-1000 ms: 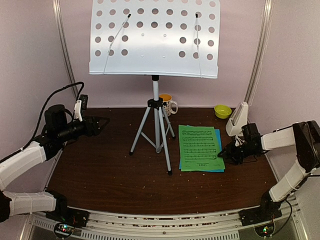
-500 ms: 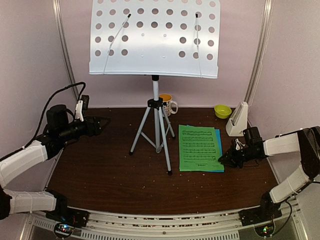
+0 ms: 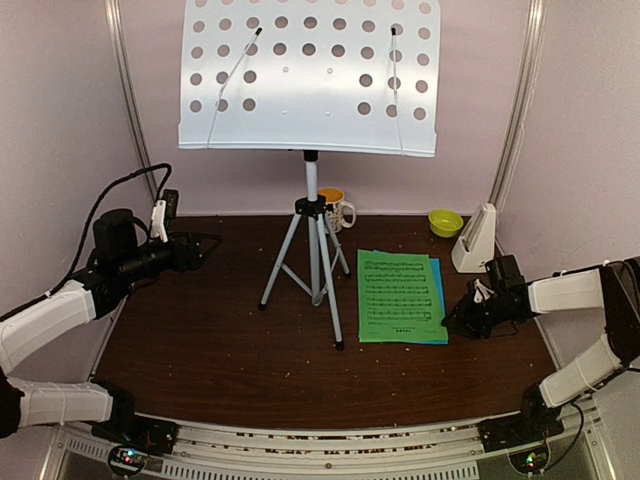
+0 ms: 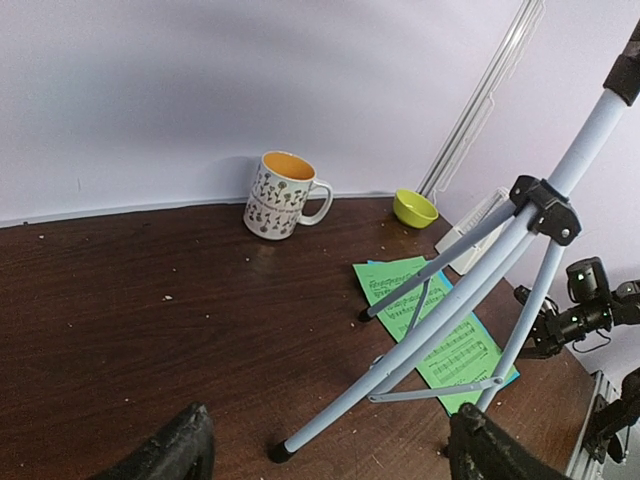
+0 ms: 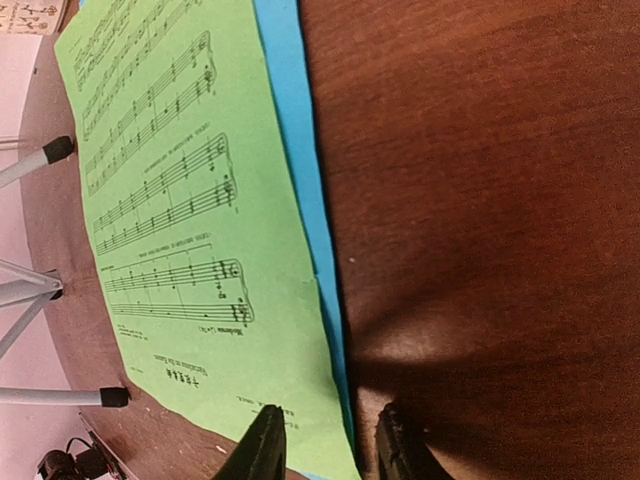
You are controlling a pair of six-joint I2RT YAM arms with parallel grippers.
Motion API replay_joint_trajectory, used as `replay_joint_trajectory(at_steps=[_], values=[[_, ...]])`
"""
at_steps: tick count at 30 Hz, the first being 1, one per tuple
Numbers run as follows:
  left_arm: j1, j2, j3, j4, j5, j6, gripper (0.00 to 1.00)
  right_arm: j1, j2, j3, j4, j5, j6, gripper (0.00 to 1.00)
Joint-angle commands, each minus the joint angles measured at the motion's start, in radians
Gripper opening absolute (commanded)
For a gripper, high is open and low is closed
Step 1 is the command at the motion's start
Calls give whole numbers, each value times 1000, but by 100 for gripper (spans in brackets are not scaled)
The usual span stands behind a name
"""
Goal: Set up the instrument practice props
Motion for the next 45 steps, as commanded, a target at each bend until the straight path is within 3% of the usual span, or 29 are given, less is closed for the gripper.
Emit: replay_joint_trajectory(at_steps=[1,12,17,21,24,32,45], values=[[-6,6,29,64,15,-7,83,26,47,-15,39,-45,5,30],[-6,10,22,71,12,-10,83,48,-46,26,20,-60,23,6],[-6,13,21,75,16,-12,83,61,-31,25,49,-74,36,0],[-6,6,19,73,12,-11,83,63,-29,18,62,-78,43,0],[-5,6,18,74,10,-9,83,63,-19,16,80,-86,55,6],[-6,7,16,74,15,-12,83,80,45,-35,280,-129,156,11],[-5,-3,19,66,10,-8,83,107,153,-58,430,-128,251,18]])
